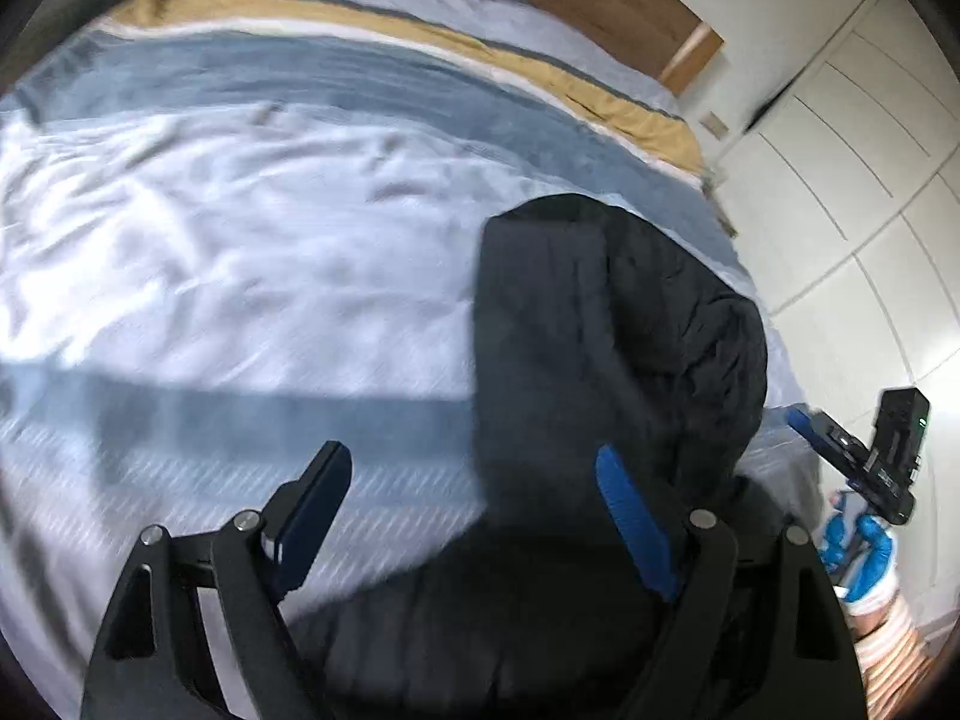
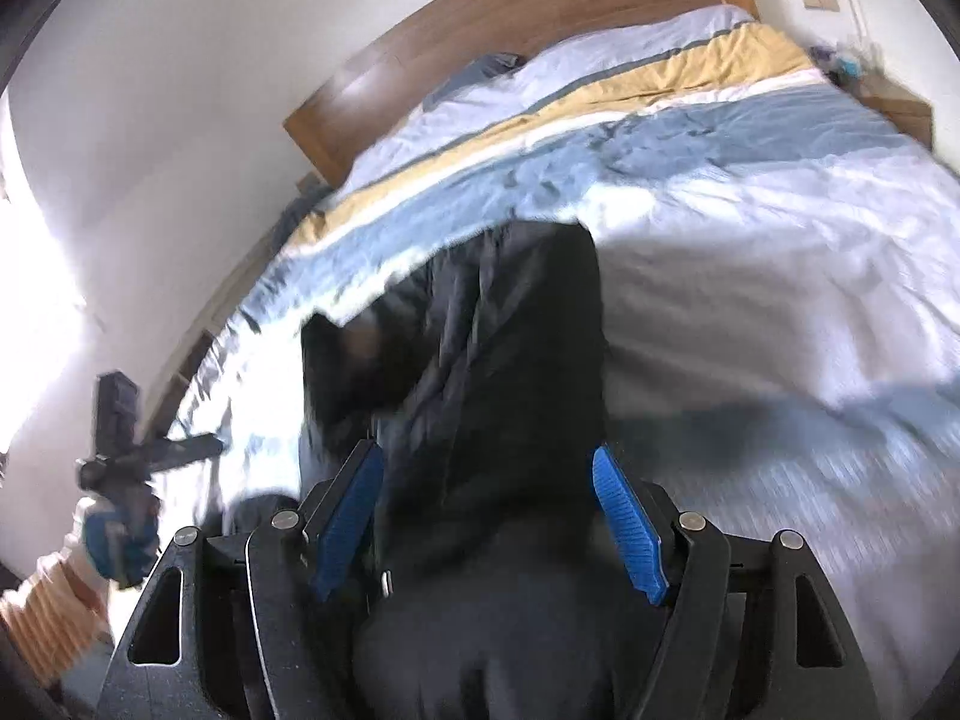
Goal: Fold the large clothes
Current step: 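Grasp the coat hem with both grippers and lift it toward the collar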
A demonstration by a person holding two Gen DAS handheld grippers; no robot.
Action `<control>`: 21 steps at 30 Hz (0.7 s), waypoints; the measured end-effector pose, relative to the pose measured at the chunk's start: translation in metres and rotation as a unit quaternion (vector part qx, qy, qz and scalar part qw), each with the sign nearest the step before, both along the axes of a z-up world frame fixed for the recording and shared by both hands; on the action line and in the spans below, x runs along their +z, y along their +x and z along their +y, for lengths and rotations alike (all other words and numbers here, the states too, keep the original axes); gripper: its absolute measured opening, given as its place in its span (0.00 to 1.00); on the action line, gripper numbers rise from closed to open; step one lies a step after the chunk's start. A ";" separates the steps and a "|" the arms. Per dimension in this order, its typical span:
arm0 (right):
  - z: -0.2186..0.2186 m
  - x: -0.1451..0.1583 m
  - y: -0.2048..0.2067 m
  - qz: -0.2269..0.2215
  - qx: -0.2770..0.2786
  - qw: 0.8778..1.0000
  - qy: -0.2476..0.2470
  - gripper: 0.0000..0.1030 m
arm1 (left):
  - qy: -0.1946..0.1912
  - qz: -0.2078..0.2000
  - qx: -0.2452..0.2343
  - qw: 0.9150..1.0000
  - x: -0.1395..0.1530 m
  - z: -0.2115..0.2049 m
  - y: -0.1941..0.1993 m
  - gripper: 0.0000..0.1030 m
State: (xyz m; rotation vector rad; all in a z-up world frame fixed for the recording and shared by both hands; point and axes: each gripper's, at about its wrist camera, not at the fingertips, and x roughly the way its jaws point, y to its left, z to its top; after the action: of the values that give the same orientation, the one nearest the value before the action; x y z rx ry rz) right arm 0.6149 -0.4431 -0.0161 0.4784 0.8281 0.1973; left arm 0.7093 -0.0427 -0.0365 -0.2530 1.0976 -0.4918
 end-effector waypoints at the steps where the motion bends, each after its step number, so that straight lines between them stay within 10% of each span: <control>1: -0.002 -0.002 0.012 -0.002 -0.002 1.000 0.003 0.70 | -0.007 0.004 0.005 1.000 -0.006 -0.008 0.014 0.81; 12: -0.014 -0.029 0.081 0.027 -0.042 0.999 0.006 0.70 | -0.065 0.047 0.067 0.995 -0.057 -0.033 0.070 0.81; 17: -0.005 -0.038 0.099 0.063 -0.046 0.997 -0.011 0.41 | -0.074 0.069 0.084 0.991 -0.067 -0.051 0.081 0.79; 21: 0.009 -0.031 0.101 0.074 -0.025 0.995 -0.054 0.15 | -0.040 0.079 0.067 0.994 -0.068 -0.076 0.077 0.08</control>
State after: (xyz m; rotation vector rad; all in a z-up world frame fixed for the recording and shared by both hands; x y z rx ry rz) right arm 0.7158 -0.4338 -0.0466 0.4147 0.9661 0.0693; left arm 0.7868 -0.1183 -0.1049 -0.4400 1.2070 -0.4008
